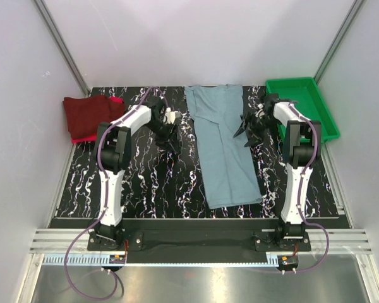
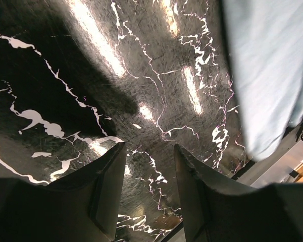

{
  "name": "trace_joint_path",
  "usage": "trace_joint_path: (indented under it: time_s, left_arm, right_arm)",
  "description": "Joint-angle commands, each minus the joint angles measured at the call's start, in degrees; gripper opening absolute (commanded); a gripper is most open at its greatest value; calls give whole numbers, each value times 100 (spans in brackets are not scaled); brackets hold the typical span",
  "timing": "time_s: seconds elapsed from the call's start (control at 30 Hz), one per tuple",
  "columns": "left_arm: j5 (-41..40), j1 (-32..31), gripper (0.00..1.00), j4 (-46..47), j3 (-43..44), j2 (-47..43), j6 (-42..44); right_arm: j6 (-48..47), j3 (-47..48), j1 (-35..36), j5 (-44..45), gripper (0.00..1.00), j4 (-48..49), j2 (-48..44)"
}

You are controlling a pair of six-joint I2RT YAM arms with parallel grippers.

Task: Fold and stack the t-shirts
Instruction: Fold the tshirt

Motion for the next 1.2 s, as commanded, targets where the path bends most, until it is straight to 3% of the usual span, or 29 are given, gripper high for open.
trace_joint_path:
  time_s: [0.0,0.1,0.27,0.53,0.73,0.83,1.17]
  left_arm:
    - [-67,-40,48,81,205,-233,-41]
    - [-5,-66,48,151,30,-452,-94]
    - [408,-119,47,503,-682,-1209,-568]
    - [566,-242,48,529,-691,-1428,-762]
    - [1338,-444,45,1345,-2428,-2069,-1956]
    - [1559,-593,42,1750,-2835,-2158,-2440]
    - [1357,-1550,46,1848,-2266,-1649,-2494]
  right_arm:
    - [-471,299,-12,921,77,140,227]
    - [-367,352,6,640,75,228,17]
    - [-15,-332,32,332,74,404,-818]
    - [-6,-1212,32,358,74,272,-1503]
    - [-76,-1738,-20,534,74,-220,-2504]
    - [125,-2353,-38,481,74,-255,-2935]
    - [276,-3761,-38,570,75,-379,-3438]
